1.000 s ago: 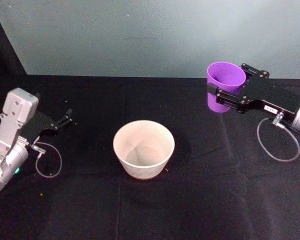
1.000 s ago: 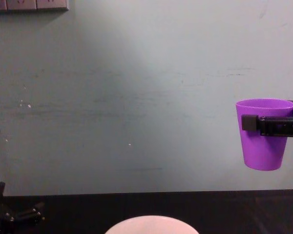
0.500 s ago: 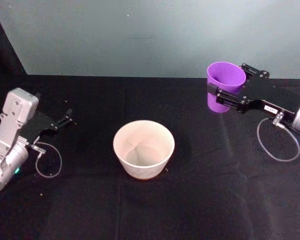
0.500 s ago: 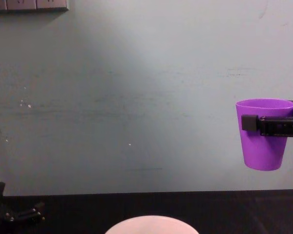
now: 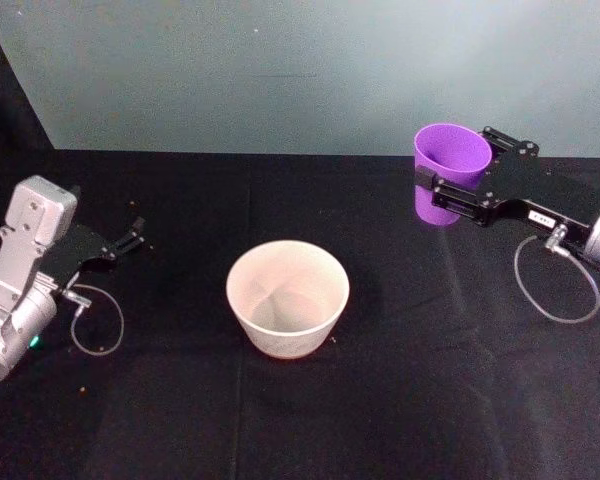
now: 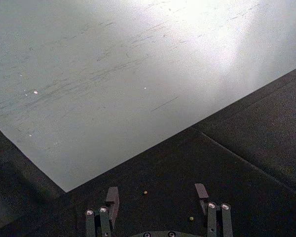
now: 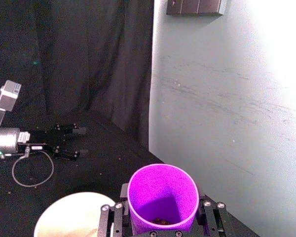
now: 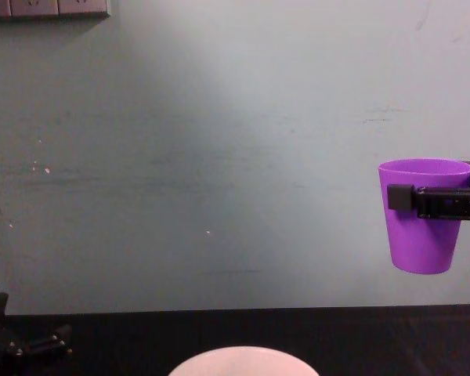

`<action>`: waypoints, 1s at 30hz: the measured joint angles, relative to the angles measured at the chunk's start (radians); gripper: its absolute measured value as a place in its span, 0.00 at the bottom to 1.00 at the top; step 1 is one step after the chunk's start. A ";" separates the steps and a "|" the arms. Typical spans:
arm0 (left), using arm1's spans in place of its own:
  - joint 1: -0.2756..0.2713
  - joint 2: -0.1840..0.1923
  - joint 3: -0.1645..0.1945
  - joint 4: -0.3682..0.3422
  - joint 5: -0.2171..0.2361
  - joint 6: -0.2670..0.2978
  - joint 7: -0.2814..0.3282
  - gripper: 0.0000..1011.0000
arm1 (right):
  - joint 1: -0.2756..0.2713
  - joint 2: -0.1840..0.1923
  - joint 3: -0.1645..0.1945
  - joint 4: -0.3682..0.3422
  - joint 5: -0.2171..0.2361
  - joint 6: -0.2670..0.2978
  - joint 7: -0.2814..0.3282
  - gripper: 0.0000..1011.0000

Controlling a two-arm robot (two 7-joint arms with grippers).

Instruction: Pick up the cup and pour the mung beans from the cup into the bowl.

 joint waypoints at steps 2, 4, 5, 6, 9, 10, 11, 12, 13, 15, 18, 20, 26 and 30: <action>0.000 0.000 0.000 0.000 0.000 0.000 0.000 0.99 | 0.000 0.000 0.000 0.000 0.000 0.000 0.000 0.73; 0.000 0.000 0.000 0.000 0.000 0.000 0.000 0.99 | 0.000 0.000 0.000 0.000 0.000 0.000 0.000 0.73; 0.000 0.000 0.000 0.000 0.000 0.000 0.000 0.99 | 0.000 0.000 0.000 0.000 0.000 0.000 0.000 0.73; 0.000 0.000 0.000 0.000 0.000 0.000 0.000 0.99 | 0.000 0.000 0.000 0.000 0.000 0.000 0.000 0.73; 0.000 0.000 0.000 0.000 0.000 0.000 0.000 0.99 | 0.000 0.000 0.000 0.000 0.000 0.000 0.000 0.73; 0.000 0.000 0.000 0.000 0.000 0.000 0.000 0.99 | 0.000 0.000 0.000 0.000 0.000 0.000 0.000 0.73; 0.000 0.000 0.000 0.000 0.000 0.000 0.000 0.99 | 0.000 0.000 0.000 0.000 0.000 0.000 0.000 0.73; 0.000 0.000 0.000 0.000 0.000 0.000 0.000 0.99 | 0.000 0.000 0.000 0.000 0.000 0.000 0.000 0.73; 0.000 0.000 0.000 0.000 0.000 0.000 0.000 0.99 | 0.000 0.000 0.000 0.000 0.000 0.000 0.000 0.73; 0.000 0.000 0.000 0.000 0.000 0.000 0.000 0.99 | 0.000 0.000 0.000 0.000 0.000 0.000 0.000 0.73; 0.000 0.000 0.000 0.000 0.000 0.000 0.000 0.99 | 0.000 0.000 0.000 0.000 0.000 0.000 0.000 0.73; 0.000 0.000 0.000 0.000 0.000 0.000 0.000 0.99 | 0.000 0.000 0.000 0.000 0.000 0.000 0.000 0.73; 0.000 0.000 0.000 0.000 0.000 0.000 0.000 0.99 | 0.000 0.000 0.000 0.000 0.000 0.000 0.000 0.73; 0.000 0.000 0.000 0.000 0.000 0.000 0.000 0.99 | 0.018 -0.006 -0.015 0.018 -0.003 -0.008 0.006 0.73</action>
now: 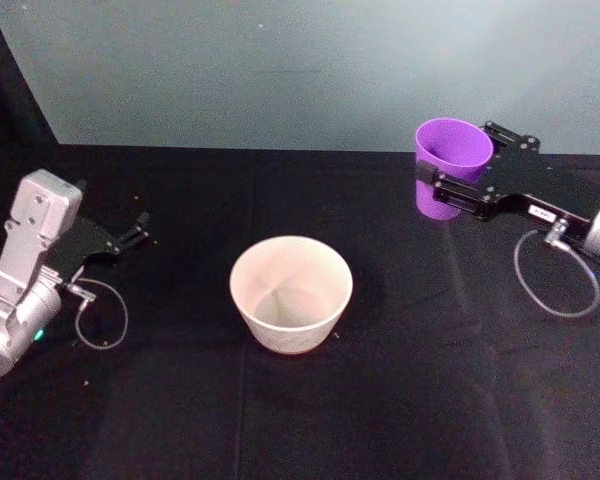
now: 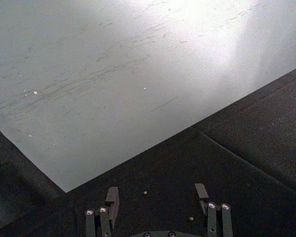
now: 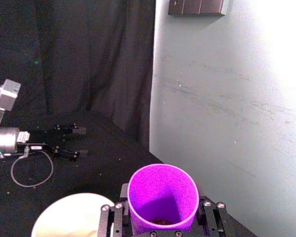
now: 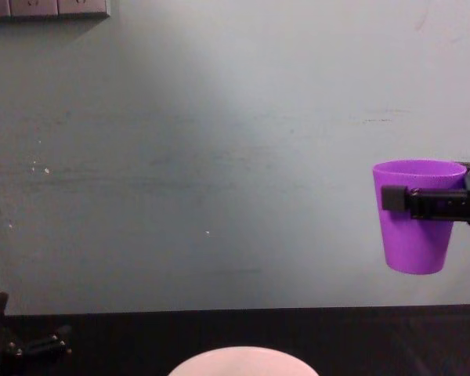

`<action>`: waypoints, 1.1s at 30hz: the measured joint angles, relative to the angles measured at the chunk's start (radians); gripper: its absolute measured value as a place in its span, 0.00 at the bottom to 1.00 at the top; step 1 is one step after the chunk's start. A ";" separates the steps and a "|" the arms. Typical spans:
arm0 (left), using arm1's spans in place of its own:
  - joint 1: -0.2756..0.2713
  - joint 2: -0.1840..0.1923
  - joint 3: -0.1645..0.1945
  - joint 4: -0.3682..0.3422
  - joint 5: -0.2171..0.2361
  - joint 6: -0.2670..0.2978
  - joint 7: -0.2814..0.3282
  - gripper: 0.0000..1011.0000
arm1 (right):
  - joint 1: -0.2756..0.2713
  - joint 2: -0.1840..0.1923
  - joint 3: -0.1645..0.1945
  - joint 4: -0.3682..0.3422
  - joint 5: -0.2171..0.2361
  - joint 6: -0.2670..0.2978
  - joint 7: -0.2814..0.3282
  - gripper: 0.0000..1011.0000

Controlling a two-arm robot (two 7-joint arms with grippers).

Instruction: Pick up the cup and pour the mung beans from the cup into the bowl.

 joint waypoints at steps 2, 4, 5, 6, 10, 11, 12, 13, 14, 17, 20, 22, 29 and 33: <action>0.000 0.000 0.000 0.000 0.000 0.000 0.000 0.99 | 0.021 -0.012 -0.016 0.027 -0.007 -0.006 0.005 0.73; 0.000 0.000 0.000 0.000 0.000 0.000 0.000 0.99 | 0.049 -0.030 -0.033 0.065 -0.015 -0.012 0.010 0.73; 0.000 0.000 0.000 0.000 0.000 0.000 0.000 0.99 | 0.058 -0.036 -0.039 0.080 -0.018 -0.015 0.013 0.73; 0.000 0.000 0.000 0.000 0.000 0.000 0.000 0.99 | 0.069 -0.044 -0.046 0.096 -0.022 -0.017 0.016 0.73; 0.000 0.000 0.000 0.000 0.000 0.000 0.000 0.99 | 0.130 -0.088 -0.087 0.196 -0.065 -0.044 0.019 0.73; 0.000 0.000 0.000 0.000 0.000 0.000 0.000 0.99 | 0.140 -0.096 -0.095 0.214 -0.081 -0.052 0.015 0.73; 0.000 0.000 0.000 0.000 0.000 0.000 0.000 0.99 | 0.150 -0.103 -0.103 0.229 -0.098 -0.062 0.012 0.73; 0.000 0.000 0.000 0.000 0.000 0.000 0.000 0.99 | 0.160 -0.110 -0.112 0.247 -0.114 -0.070 0.008 0.73; 0.000 0.000 0.000 0.000 0.000 0.000 0.000 0.99 | 0.177 -0.121 -0.129 0.272 -0.157 -0.089 -0.002 0.73; 0.000 0.000 0.000 0.000 0.000 0.000 0.000 0.99 | 0.204 -0.133 -0.165 0.306 -0.249 -0.123 -0.028 0.73; 0.000 0.000 0.000 0.000 0.000 0.000 0.000 0.99 | 0.223 -0.136 -0.201 0.321 -0.354 -0.157 -0.061 0.73; 0.000 0.000 0.000 0.000 0.000 0.000 0.000 0.99 | 0.227 -0.135 -0.217 0.321 -0.405 -0.171 -0.079 0.73; 0.000 0.000 0.000 0.000 0.000 0.000 0.000 0.99 | 0.230 -0.118 -0.274 0.270 -0.605 -0.211 -0.155 0.73; 0.000 0.000 0.000 0.000 0.000 0.000 0.000 0.99 | 0.227 -0.109 -0.299 0.227 -0.702 -0.218 -0.190 0.73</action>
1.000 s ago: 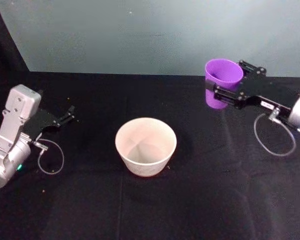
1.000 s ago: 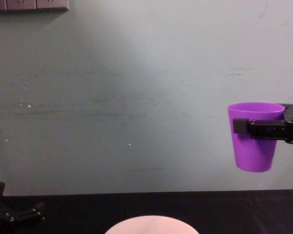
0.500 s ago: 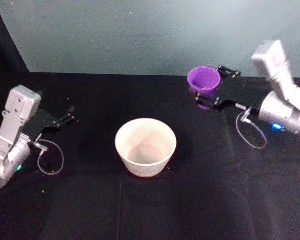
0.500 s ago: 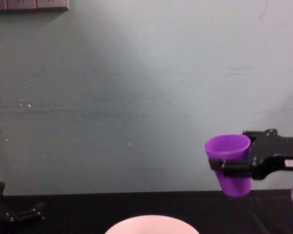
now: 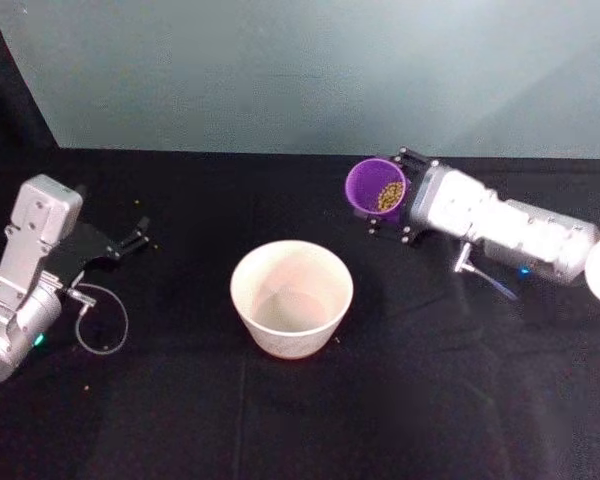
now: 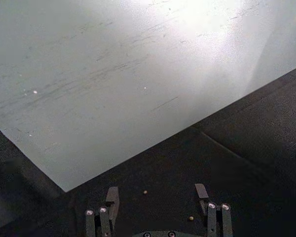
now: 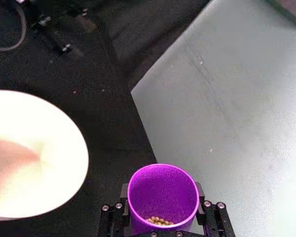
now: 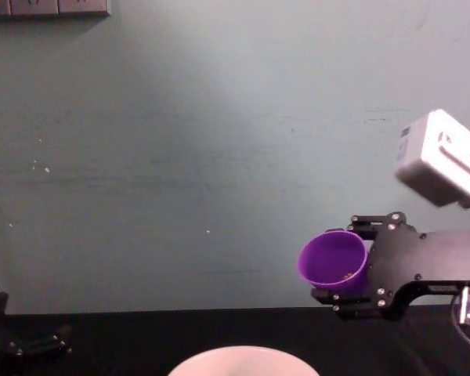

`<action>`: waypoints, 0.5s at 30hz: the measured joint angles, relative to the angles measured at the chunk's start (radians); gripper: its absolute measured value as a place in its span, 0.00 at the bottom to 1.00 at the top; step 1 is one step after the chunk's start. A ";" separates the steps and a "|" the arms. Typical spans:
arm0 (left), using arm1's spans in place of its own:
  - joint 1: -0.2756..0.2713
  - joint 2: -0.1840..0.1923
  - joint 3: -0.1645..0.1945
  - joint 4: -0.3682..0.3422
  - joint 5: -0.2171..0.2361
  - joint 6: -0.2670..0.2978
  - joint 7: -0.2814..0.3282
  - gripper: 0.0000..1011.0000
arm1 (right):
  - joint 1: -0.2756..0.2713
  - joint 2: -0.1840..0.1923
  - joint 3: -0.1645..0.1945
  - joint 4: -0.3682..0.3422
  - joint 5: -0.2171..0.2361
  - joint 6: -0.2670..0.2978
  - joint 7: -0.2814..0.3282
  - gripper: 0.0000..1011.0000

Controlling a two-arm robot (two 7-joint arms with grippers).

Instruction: Pick up the cup and pour the mung beans from the cup into the bowl.

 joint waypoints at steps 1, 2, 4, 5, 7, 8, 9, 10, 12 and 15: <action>0.000 0.000 0.000 0.000 0.000 0.000 0.000 0.99 | -0.001 0.002 -0.005 -0.007 -0.021 -0.001 -0.008 0.73; 0.000 0.000 0.000 0.000 0.000 0.000 0.000 0.99 | -0.001 0.004 -0.010 -0.014 -0.043 -0.001 -0.017 0.73; 0.000 0.000 0.000 0.000 0.000 0.000 0.000 0.99 | -0.004 0.009 -0.030 -0.040 -0.119 0.000 -0.049 0.73; 0.000 0.000 0.000 0.000 0.000 0.000 0.000 0.99 | -0.004 0.011 -0.035 -0.046 -0.141 0.000 -0.059 0.73; 0.000 0.000 0.000 0.000 0.000 0.000 0.000 0.99 | -0.006 0.016 -0.052 -0.064 -0.213 0.003 -0.087 0.73; 0.000 0.000 0.000 0.000 0.000 0.000 0.000 0.99 | -0.007 0.017 -0.059 -0.070 -0.236 0.004 -0.096 0.73; 0.000 0.000 0.000 0.000 0.000 0.000 0.000 0.99 | -0.008 0.020 -0.068 -0.079 -0.275 0.005 -0.111 0.73; 0.000 0.000 0.000 0.000 0.000 0.000 0.000 0.99 | -0.008 0.021 -0.071 -0.083 -0.294 0.006 -0.118 0.73; 0.000 0.000 0.000 0.000 0.000 0.000 0.000 0.99 | -0.011 0.024 -0.082 -0.094 -0.347 0.007 -0.140 0.73; 0.000 0.000 0.000 0.000 0.000 0.000 0.000 0.99 | -0.014 0.025 -0.091 -0.103 -0.391 0.009 -0.160 0.73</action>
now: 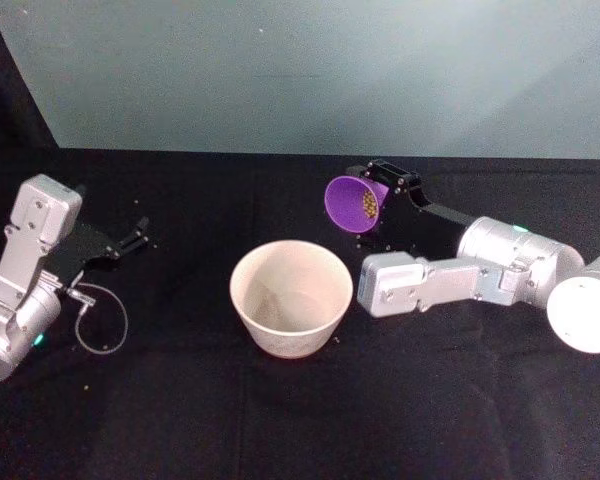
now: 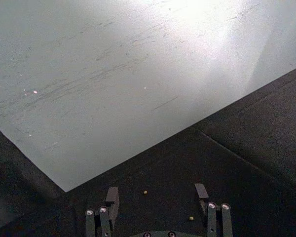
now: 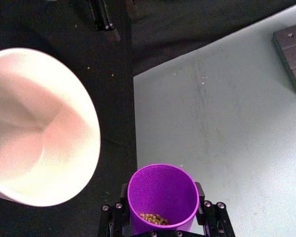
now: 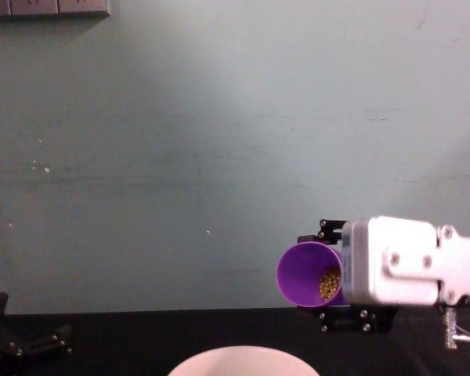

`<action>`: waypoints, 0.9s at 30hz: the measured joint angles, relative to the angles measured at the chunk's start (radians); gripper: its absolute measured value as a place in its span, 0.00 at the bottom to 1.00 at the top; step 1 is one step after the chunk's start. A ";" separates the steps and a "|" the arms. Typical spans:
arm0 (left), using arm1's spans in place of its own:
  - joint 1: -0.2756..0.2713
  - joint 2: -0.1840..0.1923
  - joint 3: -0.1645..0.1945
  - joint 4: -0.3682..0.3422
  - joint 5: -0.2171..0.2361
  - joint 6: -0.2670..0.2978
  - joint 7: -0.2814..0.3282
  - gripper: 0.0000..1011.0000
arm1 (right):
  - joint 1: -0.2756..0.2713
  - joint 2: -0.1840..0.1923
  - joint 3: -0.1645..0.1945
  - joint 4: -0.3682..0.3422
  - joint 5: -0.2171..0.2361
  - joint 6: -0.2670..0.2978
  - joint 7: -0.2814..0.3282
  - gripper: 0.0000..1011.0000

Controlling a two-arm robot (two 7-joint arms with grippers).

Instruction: Pick up the cup and pour the mung beans from the cup into the bowl.

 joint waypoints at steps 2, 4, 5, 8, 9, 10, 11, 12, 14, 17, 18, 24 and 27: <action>0.000 0.000 0.000 0.000 0.000 0.000 0.000 0.99 | -0.003 0.001 -0.007 -0.007 -0.042 0.003 -0.019 0.73; 0.000 0.000 0.000 0.000 0.000 0.000 0.000 0.99 | -0.006 0.001 -0.014 -0.013 -0.082 0.007 -0.036 0.73; 0.000 0.000 0.000 0.000 0.000 0.000 0.000 0.99 | -0.007 0.001 -0.016 -0.014 -0.092 0.007 -0.040 0.73; 0.000 0.000 0.000 0.000 0.000 0.000 0.000 0.99 | -0.009 0.000 -0.027 -0.019 -0.149 0.014 -0.062 0.73; 0.000 0.000 0.000 0.000 0.000 0.000 0.000 0.99 | -0.009 0.000 -0.031 -0.020 -0.169 0.015 -0.067 0.73; 0.000 0.000 0.000 0.000 0.000 0.000 0.000 0.99 | -0.010 -0.002 -0.035 -0.022 -0.182 0.015 -0.070 0.73; 0.000 0.000 0.000 0.000 0.000 0.000 0.000 0.99 | -0.012 -0.006 -0.038 -0.024 -0.189 0.013 -0.071 0.73; 0.000 0.000 0.000 0.000 0.000 0.000 0.000 0.99 | -0.013 -0.010 -0.037 -0.024 -0.187 0.011 -0.070 0.73; 0.000 0.000 0.000 0.000 0.000 0.000 0.000 0.99 | -0.018 -0.021 -0.023 -0.019 -0.150 -0.002 -0.056 0.73; 0.000 0.000 0.000 0.000 0.000 0.000 0.000 0.99 | -0.023 -0.033 0.002 -0.002 -0.096 -0.014 -0.034 0.73; 0.000 0.000 0.000 0.000 0.000 0.000 0.000 0.99 | -0.024 -0.036 0.006 0.002 -0.087 -0.016 -0.030 0.73; 0.000 0.000 0.000 0.000 0.000 0.000 0.000 0.99 | -0.031 -0.042 0.019 0.009 -0.092 -0.020 -0.019 0.73; 0.000 0.000 0.000 0.000 0.000 0.000 0.000 0.99 | -0.033 -0.042 0.013 0.002 -0.134 -0.018 -0.028 0.73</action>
